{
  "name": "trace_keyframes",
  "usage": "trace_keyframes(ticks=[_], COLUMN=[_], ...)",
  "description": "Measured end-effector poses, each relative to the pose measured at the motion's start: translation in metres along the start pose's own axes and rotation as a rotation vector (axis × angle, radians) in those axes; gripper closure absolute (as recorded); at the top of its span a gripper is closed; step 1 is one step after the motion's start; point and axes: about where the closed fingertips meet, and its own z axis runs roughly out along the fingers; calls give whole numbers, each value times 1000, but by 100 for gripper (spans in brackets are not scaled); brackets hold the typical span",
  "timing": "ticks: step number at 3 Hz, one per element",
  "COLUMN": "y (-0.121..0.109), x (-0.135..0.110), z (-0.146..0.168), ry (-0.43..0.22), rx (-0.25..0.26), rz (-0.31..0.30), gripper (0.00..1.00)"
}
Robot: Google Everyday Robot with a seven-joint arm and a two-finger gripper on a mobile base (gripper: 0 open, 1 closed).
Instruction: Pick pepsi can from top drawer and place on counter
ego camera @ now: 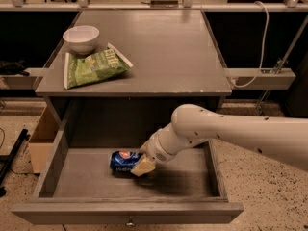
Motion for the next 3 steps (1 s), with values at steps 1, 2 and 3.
trace_keyframes(ticks=[1,2,3], y=[0,0,4], x=[0,0,1], z=[0,0,3], ry=[0,0,20], rx=[0,0,-16], rz=[0,0,-2], gripper=[100,100,100])
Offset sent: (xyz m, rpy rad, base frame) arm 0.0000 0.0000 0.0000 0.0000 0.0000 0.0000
